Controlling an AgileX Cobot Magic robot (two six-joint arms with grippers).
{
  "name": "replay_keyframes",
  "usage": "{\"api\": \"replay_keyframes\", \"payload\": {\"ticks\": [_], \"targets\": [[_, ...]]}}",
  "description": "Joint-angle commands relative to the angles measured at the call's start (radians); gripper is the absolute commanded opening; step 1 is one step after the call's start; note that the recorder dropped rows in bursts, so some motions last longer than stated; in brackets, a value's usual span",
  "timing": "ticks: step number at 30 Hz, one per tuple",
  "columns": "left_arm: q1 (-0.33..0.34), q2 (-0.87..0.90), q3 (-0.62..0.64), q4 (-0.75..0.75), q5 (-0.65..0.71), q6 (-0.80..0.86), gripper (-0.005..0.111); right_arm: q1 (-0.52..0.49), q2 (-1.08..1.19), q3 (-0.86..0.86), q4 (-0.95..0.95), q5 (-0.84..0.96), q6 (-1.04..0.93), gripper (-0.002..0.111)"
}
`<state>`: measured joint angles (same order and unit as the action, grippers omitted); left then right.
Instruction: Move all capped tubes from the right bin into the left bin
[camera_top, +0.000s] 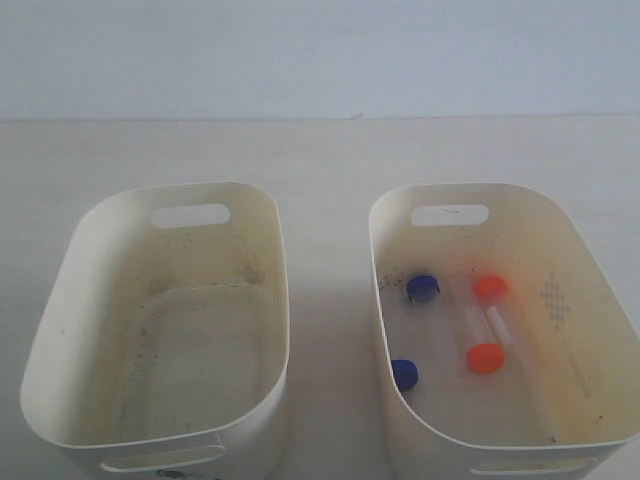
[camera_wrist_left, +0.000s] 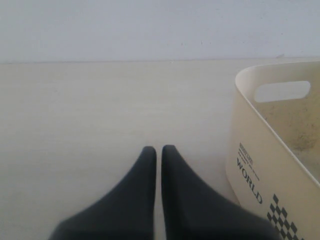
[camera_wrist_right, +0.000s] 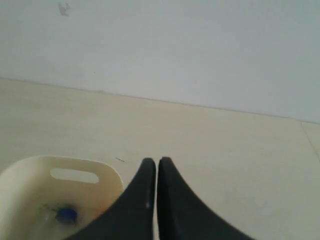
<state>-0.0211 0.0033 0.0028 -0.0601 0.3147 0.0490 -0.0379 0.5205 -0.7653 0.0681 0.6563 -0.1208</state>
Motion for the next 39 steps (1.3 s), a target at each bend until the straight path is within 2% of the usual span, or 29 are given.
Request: {"api": "replay_keyframes", "payload": {"ticks": [1, 3, 8, 12, 19, 22, 24, 27, 33, 36, 39], "targets": [[0.001, -0.003, -0.003, -0.012, -0.008, 0.005, 0.004, -0.002, 0.012, -0.005, 0.205, -0.064, 0.000, 0.001], [0.001, -0.003, -0.003, -0.012, -0.008, 0.005, 0.004, -0.002, 0.036, -0.005, 0.344, -0.073, -0.061, 0.001], [0.001, -0.003, -0.003, -0.012, -0.008, 0.005, 0.004, -0.002, 0.148, -0.005, 0.642, -0.042, -0.445, 0.001], [0.001, -0.003, -0.003, -0.012, -0.008, 0.005, 0.004, 0.000, 0.267, -0.029, 0.662, 0.019, -0.464, 0.000], [0.001, -0.003, -0.003, -0.012, -0.008, 0.005, 0.004, 0.002, 0.443, -0.186, 0.646, 0.211, -0.432, 0.000], [0.001, -0.003, -0.003, -0.012, -0.008, 0.005, 0.004, 0.041, 0.495, -0.255, 0.489, 0.265, -0.248, 0.000], [0.001, -0.003, -0.003, -0.012, -0.008, 0.005, 0.004, 0.092, 0.540, -0.300, 0.327, 0.325, -0.081, 0.000], [0.001, -0.003, -0.003, -0.012, -0.008, 0.005, 0.004, 0.188, 0.607, -0.349, 0.154, 0.416, 0.051, 0.000], [0.001, -0.003, -0.003, -0.012, -0.008, 0.005, 0.004, 0.407, 0.723, -0.365, -0.015, 0.452, 0.173, 0.000], [0.001, -0.003, -0.003, -0.012, -0.008, 0.005, 0.004, 0.460, 0.769, -0.365, -0.052, 0.453, 0.230, 0.000], [0.001, -0.003, -0.003, -0.012, -0.008, 0.005, 0.004, 0.466, 0.810, -0.365, -0.050, 0.459, 0.245, 0.000]]}}
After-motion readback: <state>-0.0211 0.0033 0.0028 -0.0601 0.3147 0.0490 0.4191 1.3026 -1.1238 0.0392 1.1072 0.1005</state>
